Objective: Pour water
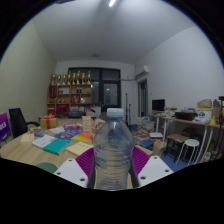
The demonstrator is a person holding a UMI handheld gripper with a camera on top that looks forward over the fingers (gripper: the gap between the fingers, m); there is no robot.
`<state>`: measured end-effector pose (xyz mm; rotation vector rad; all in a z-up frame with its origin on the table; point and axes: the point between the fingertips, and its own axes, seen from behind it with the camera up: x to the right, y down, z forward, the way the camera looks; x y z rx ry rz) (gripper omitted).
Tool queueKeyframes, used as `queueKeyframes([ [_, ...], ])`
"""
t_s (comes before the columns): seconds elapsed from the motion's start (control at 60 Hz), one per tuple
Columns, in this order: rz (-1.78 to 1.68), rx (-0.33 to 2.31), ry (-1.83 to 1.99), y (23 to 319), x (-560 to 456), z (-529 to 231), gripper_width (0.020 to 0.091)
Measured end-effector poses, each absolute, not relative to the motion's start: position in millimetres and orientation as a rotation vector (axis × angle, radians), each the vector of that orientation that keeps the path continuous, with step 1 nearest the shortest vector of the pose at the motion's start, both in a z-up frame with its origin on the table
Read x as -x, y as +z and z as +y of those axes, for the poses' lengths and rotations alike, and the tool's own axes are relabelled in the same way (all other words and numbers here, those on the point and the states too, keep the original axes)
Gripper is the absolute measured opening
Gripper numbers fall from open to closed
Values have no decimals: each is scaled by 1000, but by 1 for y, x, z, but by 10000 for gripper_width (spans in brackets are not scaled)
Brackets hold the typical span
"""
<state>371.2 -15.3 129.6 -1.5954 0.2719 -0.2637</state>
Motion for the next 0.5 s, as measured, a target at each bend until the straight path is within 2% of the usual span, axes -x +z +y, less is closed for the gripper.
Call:
queueKeyframes([
  [0.1,294,1646,-283,90,-392,-20,529],
  [0.133,287,1590,-285,97,-392,-20,534],
  [0.283,283,1585,-295,88,-398,-23,527],
  [0.367,259,1621,-310,92,-390,-18,628],
  [0.417,263,1670,-318,82,-399,-21,678],
  [0.433,281,1695,-328,94,-375,-23,702],
  [0.45,293,1713,-333,93,-375,-26,721],
  [0.5,321,1737,-336,95,-372,-34,813],
])
